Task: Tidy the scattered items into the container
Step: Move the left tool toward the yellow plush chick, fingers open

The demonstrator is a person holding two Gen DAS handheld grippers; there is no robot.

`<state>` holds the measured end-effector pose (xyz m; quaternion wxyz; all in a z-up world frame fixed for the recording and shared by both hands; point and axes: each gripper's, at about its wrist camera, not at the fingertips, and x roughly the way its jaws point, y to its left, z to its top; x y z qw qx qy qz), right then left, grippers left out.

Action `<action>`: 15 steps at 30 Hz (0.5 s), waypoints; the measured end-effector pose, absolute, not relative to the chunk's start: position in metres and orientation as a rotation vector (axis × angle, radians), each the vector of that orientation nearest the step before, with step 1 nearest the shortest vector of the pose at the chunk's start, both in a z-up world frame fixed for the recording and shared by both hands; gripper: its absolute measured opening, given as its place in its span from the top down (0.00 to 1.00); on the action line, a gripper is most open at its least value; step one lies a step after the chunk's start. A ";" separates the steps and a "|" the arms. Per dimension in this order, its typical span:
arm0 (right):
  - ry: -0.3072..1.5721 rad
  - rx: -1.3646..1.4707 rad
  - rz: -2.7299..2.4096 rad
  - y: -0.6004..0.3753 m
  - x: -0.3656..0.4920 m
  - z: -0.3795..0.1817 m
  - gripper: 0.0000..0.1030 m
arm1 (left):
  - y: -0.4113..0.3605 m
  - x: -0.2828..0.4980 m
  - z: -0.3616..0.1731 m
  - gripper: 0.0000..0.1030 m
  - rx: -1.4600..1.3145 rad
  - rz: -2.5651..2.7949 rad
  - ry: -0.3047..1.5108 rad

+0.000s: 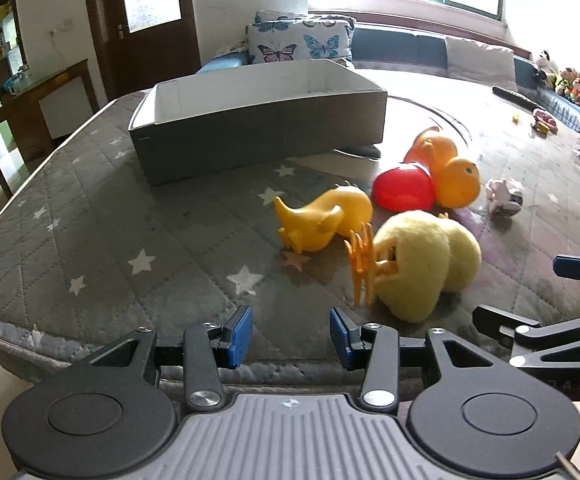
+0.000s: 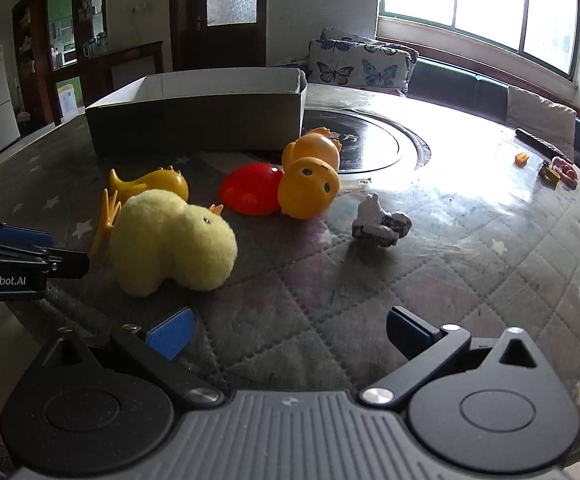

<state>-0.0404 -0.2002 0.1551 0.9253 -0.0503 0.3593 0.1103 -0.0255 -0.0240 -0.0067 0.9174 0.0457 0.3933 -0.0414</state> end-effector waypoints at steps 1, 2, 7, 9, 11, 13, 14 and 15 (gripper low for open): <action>0.741 -0.103 0.226 -0.200 -0.041 0.155 0.00 | -0.025 -0.026 -0.007 0.56 0.096 -0.089 0.811; 0.744 -0.104 0.226 -0.200 -0.041 0.154 0.00 | -0.026 -0.027 -0.008 0.56 0.096 -0.093 0.814; 0.752 -0.103 0.227 -0.201 -0.045 0.152 0.00 | -0.030 -0.029 -0.010 0.56 0.104 -0.105 0.822; 0.754 -0.101 0.227 -0.201 -0.047 0.152 0.00 | -0.031 -0.031 -0.011 0.56 0.105 -0.110 0.822; 0.758 -0.102 0.227 -0.201 -0.047 0.152 0.00 | -0.031 -0.032 -0.011 0.56 0.106 -0.116 0.824; 0.761 -0.104 0.227 -0.200 -0.048 0.152 0.00 | -0.032 -0.033 -0.012 0.56 0.107 -0.123 0.829; 0.761 -0.106 0.227 -0.200 -0.049 0.152 0.00 | -0.032 -0.033 -0.013 0.56 0.109 -0.127 0.831; 0.763 -0.109 0.228 -0.199 -0.050 0.152 0.00 | -0.033 -0.034 -0.013 0.56 0.111 -0.129 0.833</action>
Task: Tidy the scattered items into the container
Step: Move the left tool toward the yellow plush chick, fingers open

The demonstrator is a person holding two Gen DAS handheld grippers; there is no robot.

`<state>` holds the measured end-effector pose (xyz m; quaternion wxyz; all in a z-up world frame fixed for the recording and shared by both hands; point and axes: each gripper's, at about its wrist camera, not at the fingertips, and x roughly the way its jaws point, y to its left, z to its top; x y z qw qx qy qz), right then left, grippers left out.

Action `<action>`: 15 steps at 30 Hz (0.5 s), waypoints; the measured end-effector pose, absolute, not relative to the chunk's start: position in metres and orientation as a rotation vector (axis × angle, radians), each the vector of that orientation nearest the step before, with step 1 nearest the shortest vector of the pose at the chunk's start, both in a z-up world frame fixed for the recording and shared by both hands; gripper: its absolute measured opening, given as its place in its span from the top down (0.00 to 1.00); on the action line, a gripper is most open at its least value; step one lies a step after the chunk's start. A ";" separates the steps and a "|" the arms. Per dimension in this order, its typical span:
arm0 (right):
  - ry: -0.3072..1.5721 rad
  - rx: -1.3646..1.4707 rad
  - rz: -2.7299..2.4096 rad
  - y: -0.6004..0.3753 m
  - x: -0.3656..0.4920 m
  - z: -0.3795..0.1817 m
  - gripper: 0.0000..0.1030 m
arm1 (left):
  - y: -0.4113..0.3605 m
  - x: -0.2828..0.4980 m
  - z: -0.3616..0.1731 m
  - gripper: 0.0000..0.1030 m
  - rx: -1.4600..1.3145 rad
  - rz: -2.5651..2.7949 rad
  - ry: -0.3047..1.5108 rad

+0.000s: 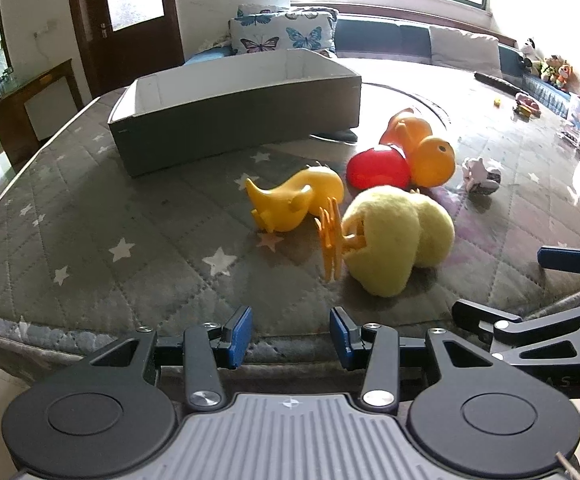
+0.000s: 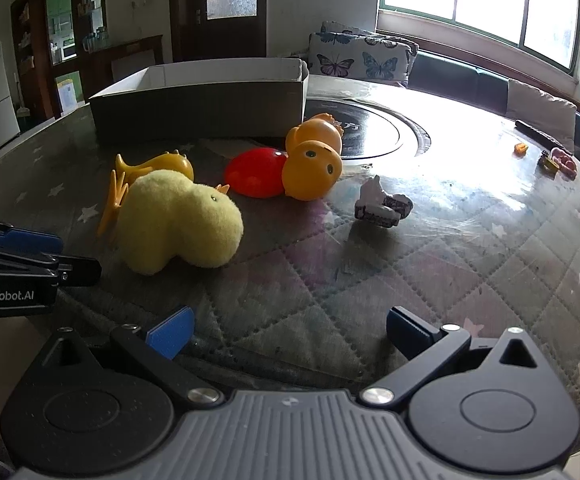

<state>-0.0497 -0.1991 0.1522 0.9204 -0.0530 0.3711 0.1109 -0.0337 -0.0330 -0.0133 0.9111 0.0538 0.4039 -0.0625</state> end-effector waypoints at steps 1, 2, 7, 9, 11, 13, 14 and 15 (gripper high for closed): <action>0.764 -0.112 0.228 -0.198 -0.050 0.152 0.00 | -0.034 -0.034 -0.013 0.56 0.114 -0.130 0.832; 0.765 -0.118 0.228 -0.197 -0.051 0.152 0.00 | -0.034 -0.035 -0.014 0.56 0.117 -0.132 0.833; 0.767 -0.131 0.231 -0.194 -0.053 0.152 0.00 | -0.036 -0.037 -0.014 0.56 0.126 -0.140 0.837; 0.768 -0.134 0.233 -0.194 -0.053 0.152 0.00 | -0.037 -0.038 -0.013 0.56 0.128 -0.144 0.837; 0.770 -0.138 0.234 -0.193 -0.053 0.153 0.00 | -0.037 -0.038 -0.012 0.56 0.131 -0.148 0.838; 0.774 -0.142 0.236 -0.193 -0.053 0.153 0.00 | -0.038 -0.038 -0.011 0.56 0.134 -0.153 0.840; 0.776 -0.143 0.237 -0.193 -0.053 0.154 0.00 | -0.038 -0.038 -0.011 0.56 0.136 -0.155 0.840; 0.777 -0.145 0.239 -0.192 -0.053 0.154 0.00 | -0.039 -0.038 -0.011 0.56 0.137 -0.157 0.840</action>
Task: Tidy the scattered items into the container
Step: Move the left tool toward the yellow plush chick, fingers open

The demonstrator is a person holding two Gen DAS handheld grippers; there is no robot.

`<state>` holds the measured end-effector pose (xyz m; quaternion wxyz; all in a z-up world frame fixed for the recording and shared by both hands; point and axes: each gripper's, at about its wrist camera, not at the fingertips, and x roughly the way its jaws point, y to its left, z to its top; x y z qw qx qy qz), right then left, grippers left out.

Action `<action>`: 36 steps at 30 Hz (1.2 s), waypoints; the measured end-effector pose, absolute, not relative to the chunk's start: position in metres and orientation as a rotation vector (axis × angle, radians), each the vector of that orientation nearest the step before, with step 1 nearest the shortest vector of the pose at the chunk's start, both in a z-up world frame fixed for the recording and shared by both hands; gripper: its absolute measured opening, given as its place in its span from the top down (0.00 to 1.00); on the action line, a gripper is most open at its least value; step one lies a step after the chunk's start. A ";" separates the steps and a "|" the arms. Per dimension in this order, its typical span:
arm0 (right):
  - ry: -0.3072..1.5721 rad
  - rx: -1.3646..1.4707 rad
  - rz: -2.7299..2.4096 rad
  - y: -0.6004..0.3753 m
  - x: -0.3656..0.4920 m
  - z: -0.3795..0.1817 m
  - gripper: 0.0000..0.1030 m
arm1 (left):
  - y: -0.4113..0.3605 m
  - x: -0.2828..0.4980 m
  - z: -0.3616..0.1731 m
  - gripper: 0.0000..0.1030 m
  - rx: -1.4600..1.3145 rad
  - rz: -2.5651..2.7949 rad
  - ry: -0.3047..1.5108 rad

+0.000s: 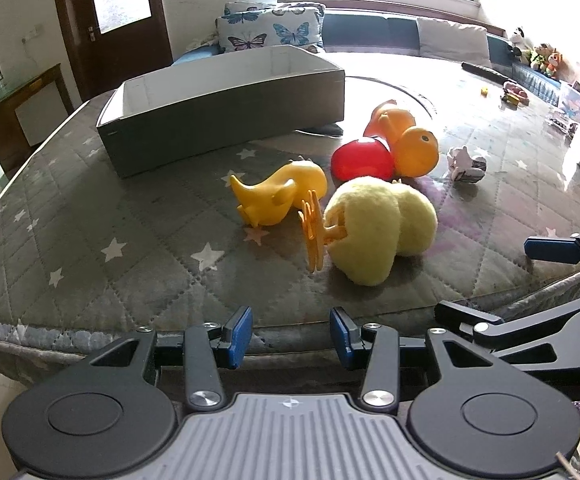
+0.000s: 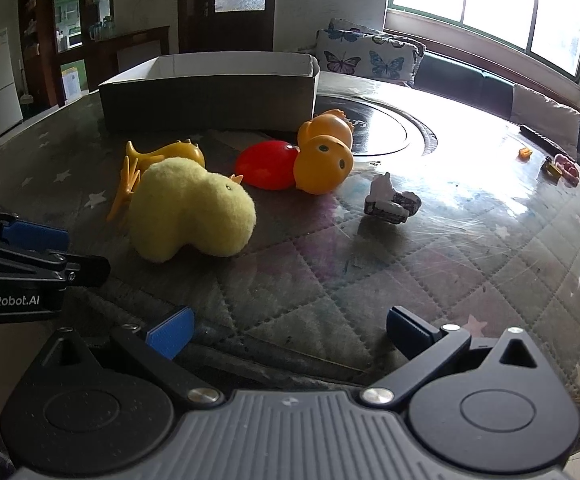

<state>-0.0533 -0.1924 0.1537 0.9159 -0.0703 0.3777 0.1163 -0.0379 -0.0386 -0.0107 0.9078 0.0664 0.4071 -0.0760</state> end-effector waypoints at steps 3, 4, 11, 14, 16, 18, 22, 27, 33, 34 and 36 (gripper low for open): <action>0.782 -0.149 0.241 -0.192 -0.053 0.154 0.00 | -0.039 -0.037 -0.010 0.56 0.138 -0.160 0.840; 0.783 -0.149 0.242 -0.192 -0.053 0.154 0.00 | -0.039 -0.037 -0.010 0.56 0.138 -0.160 0.841; 0.786 -0.145 0.252 -0.191 -0.051 0.155 0.00 | -0.039 -0.034 -0.009 0.56 0.138 -0.160 0.845; 0.786 -0.144 0.255 -0.191 -0.050 0.155 0.00 | -0.039 -0.033 -0.009 0.56 0.139 -0.160 0.849; 0.788 -0.144 0.257 -0.190 -0.050 0.155 0.00 | -0.039 -0.033 -0.009 0.56 0.140 -0.162 0.850; 0.788 -0.145 0.256 -0.190 -0.049 0.155 0.00 | -0.040 -0.032 -0.008 0.56 0.143 -0.163 0.851; 0.789 -0.143 0.258 -0.189 -0.048 0.156 0.00 | -0.041 -0.031 -0.008 0.56 0.146 -0.167 0.851; 0.788 -0.146 0.263 -0.188 -0.045 0.157 0.00 | -0.041 -0.029 -0.007 0.56 0.146 -0.170 0.848; 0.785 -0.146 0.269 -0.187 -0.041 0.158 0.00 | -0.040 -0.023 -0.004 0.56 0.141 -0.174 0.849; 0.785 -0.145 0.270 -0.187 -0.040 0.158 0.00 | -0.040 -0.023 -0.004 0.56 0.141 -0.174 0.850; 0.784 -0.147 0.272 -0.186 -0.039 0.158 0.00 | -0.039 -0.021 -0.003 0.56 0.141 -0.176 0.851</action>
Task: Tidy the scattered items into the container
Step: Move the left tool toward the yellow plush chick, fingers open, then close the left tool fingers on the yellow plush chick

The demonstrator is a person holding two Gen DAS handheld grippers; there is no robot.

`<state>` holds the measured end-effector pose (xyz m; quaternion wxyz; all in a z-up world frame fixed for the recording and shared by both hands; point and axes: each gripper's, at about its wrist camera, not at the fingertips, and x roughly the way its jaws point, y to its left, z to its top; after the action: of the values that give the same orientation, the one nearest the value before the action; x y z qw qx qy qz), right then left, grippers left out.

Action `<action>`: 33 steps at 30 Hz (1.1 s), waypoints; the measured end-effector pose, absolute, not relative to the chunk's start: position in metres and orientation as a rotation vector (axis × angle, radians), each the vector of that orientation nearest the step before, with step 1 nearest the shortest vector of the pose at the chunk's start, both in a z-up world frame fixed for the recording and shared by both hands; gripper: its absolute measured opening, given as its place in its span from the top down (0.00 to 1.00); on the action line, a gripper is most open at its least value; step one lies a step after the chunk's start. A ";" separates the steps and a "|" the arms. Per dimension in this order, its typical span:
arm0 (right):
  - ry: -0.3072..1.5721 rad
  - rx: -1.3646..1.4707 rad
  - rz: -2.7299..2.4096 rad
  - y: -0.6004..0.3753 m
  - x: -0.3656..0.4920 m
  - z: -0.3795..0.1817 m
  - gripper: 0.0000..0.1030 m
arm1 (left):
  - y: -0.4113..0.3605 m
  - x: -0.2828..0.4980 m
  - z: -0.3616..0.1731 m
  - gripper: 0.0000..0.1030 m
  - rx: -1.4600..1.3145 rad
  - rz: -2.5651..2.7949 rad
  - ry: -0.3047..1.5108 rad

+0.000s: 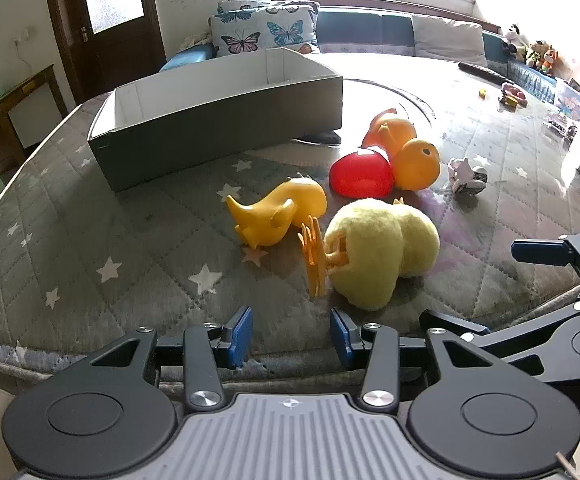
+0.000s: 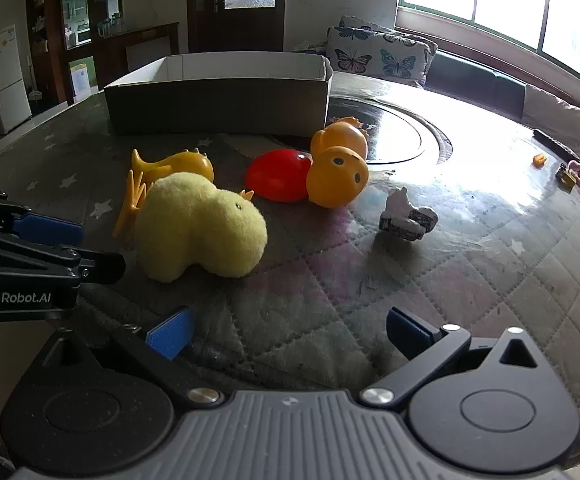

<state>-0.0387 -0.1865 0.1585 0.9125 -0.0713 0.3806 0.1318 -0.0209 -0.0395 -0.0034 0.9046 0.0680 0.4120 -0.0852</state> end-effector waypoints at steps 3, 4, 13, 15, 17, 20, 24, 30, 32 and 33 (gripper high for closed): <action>0.785 -0.151 0.279 -0.186 -0.037 0.159 0.00 | -0.039 -0.018 -0.003 0.56 0.137 -0.183 0.855; 0.784 -0.153 0.282 -0.185 -0.037 0.159 0.00 | -0.039 -0.018 -0.002 0.56 0.136 -0.185 0.855; 0.779 -0.161 0.303 -0.183 -0.032 0.159 0.00 | -0.038 -0.013 0.000 0.56 0.123 -0.197 0.868; 0.778 -0.159 0.309 -0.183 -0.031 0.159 0.00 | -0.038 -0.013 0.001 0.56 0.121 -0.201 0.866; 0.778 -0.157 0.313 -0.183 -0.030 0.159 0.00 | -0.038 -0.014 0.003 0.56 0.120 -0.208 0.862; 0.775 -0.156 0.320 -0.184 -0.030 0.160 0.00 | -0.039 -0.015 0.006 0.56 0.120 -0.223 0.858; 0.772 -0.155 0.325 -0.185 -0.027 0.161 0.01 | -0.038 -0.015 0.010 0.56 0.112 -0.237 0.853; 0.765 -0.158 0.342 -0.184 -0.024 0.163 0.04 | -0.034 -0.018 0.019 0.56 0.089 -0.279 0.832; 0.760 -0.155 0.353 -0.184 -0.022 0.164 0.06 | -0.034 -0.018 0.022 0.56 0.080 -0.299 0.826; 0.758 -0.153 0.360 -0.184 -0.021 0.165 0.07 | -0.034 -0.017 0.022 0.56 0.077 -0.305 0.826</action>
<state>-0.0213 -0.1841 0.1650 0.9104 -0.0742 0.3677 0.1746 -0.0167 -0.0338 0.0220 0.9040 0.0371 0.3996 -0.1477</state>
